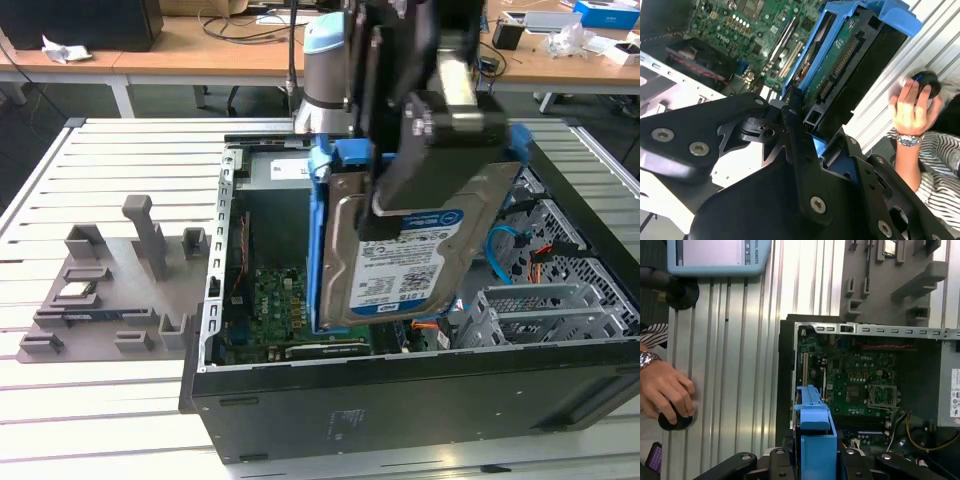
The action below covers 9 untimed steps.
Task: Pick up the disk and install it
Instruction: 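Pick up the disk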
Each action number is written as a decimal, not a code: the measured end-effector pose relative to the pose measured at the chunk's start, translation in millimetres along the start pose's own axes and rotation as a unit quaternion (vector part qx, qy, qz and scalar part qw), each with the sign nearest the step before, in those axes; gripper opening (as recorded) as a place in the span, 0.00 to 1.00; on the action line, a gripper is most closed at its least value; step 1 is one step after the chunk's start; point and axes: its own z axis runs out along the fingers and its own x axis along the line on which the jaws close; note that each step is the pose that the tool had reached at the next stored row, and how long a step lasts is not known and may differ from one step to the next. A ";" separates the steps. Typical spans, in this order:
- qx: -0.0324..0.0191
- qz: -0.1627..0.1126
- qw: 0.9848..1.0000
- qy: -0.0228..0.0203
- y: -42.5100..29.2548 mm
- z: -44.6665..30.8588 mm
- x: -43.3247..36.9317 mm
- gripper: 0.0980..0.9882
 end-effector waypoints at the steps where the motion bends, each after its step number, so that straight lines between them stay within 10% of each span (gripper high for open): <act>1: 0.000 0.000 1.000 0.000 -5.1 0.1 0.3 0.30; 9: -0.001 0.000 1.000 0.000 -48.8 1.3 2.9 0.30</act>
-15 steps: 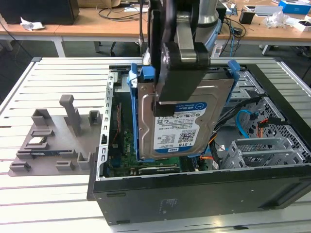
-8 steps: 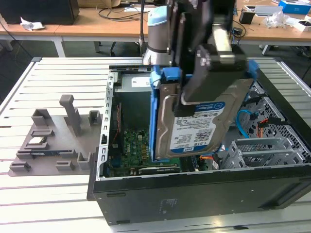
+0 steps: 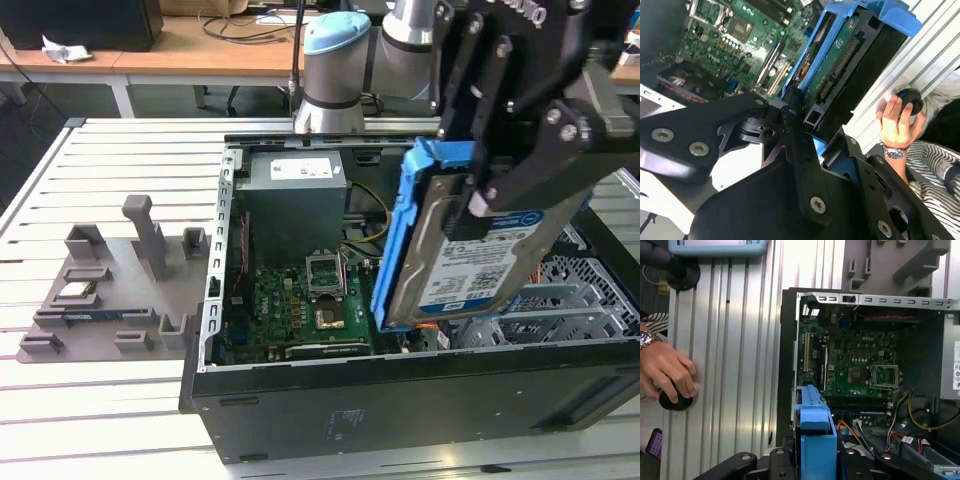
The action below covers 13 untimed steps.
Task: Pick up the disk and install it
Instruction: 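Pick up the disk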
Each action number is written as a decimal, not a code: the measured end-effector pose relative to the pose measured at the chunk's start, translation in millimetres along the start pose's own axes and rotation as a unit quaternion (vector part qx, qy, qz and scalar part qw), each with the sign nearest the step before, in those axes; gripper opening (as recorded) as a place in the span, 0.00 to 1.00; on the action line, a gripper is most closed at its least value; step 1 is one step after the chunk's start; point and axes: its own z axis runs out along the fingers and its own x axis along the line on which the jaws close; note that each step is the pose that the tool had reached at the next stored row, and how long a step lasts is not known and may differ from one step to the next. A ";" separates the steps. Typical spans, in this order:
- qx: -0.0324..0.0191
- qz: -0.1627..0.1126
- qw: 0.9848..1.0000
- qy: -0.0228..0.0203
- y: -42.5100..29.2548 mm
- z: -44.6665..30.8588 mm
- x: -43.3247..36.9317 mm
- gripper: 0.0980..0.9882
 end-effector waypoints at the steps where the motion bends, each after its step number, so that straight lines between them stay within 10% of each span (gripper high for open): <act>1: 0.000 0.000 1.000 0.000 -5.0 0.2 0.2 0.30; 7: -0.003 0.000 1.000 0.000 -58.9 7.3 -4.7 0.30; 13: -0.005 0.001 1.000 0.000 -86.3 17.2 -11.9 0.30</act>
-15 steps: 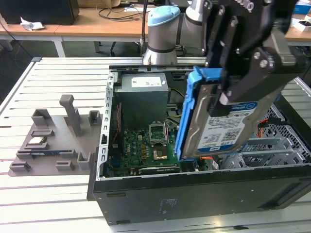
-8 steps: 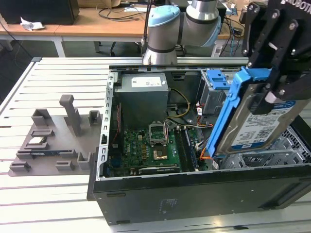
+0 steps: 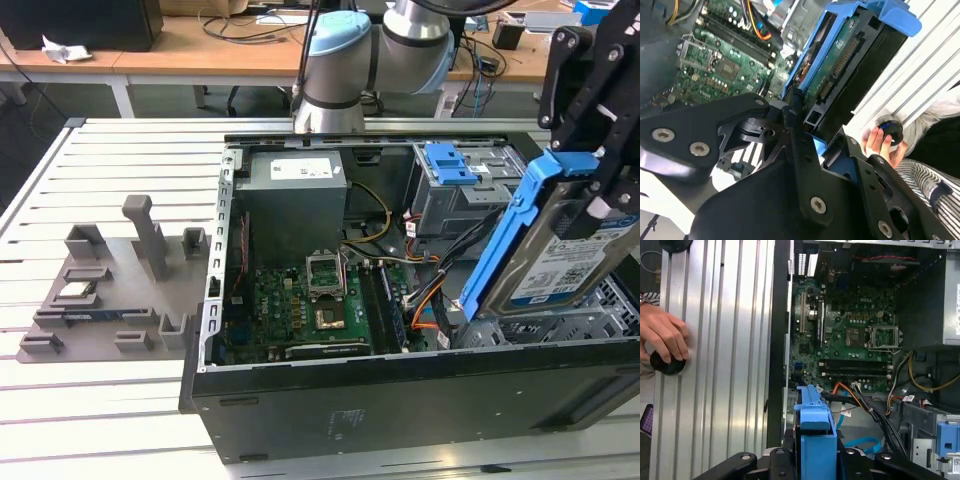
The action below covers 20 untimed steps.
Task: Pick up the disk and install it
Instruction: 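Pick up the disk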
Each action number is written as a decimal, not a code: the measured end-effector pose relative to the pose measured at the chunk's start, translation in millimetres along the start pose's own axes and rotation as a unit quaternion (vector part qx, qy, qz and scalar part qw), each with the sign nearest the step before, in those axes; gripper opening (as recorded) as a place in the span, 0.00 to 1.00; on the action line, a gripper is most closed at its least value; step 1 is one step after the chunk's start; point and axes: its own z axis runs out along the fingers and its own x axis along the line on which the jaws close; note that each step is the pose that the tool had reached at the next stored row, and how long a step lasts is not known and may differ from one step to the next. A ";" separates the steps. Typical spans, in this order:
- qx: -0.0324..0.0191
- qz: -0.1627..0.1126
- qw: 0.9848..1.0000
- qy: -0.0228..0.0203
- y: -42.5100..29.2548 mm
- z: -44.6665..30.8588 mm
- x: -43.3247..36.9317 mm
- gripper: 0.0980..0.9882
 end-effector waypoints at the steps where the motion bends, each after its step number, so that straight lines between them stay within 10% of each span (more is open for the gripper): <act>1: 0.000 0.000 1.000 0.000 -7.0 1.5 -3.7 0.30; 10: -0.001 0.000 1.000 0.000 -42.0 6.5 -19.4 0.30; 20: -0.001 0.001 1.000 0.001 -43.9 6.5 -19.5 0.30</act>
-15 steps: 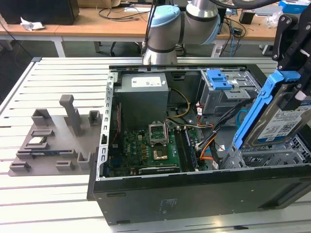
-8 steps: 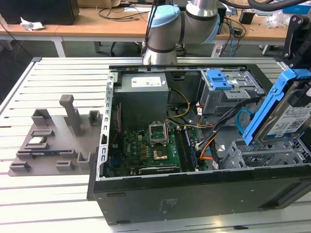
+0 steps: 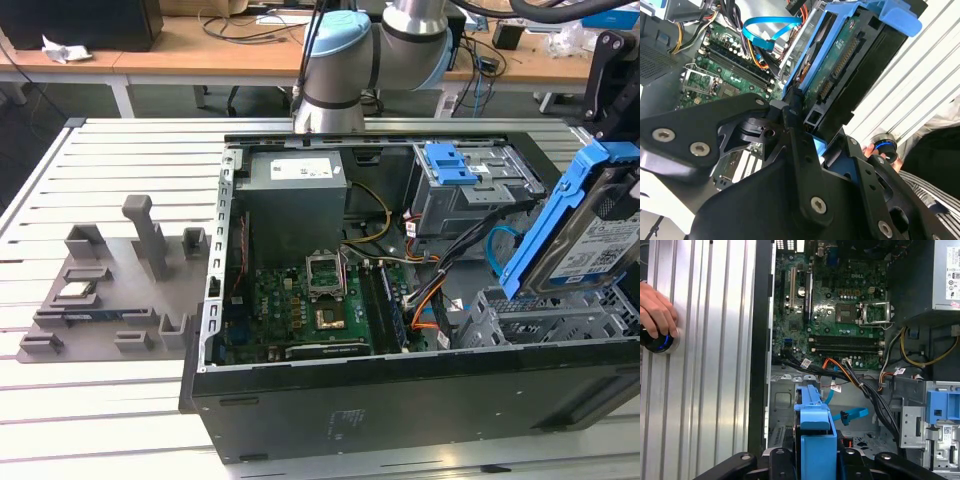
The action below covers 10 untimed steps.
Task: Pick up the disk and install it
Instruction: 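Pick up the disk, then insert the disk into the insertion slot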
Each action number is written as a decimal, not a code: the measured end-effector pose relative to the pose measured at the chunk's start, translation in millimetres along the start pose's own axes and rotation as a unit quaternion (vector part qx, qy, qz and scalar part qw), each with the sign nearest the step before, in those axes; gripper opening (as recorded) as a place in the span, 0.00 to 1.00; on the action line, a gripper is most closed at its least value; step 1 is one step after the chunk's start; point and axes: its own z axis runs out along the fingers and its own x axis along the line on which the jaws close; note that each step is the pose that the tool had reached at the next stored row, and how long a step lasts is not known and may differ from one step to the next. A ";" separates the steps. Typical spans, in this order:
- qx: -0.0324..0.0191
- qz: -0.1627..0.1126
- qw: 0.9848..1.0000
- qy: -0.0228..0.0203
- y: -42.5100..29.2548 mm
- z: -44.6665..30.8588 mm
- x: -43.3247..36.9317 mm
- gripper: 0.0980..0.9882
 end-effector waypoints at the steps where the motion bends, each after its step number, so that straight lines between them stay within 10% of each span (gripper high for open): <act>1: 0.000 0.000 1.000 0.000 0.0 0.0 0.0 0.30; 10: 0.000 0.052 0.999 -0.001 0.0 0.9 0.0 0.30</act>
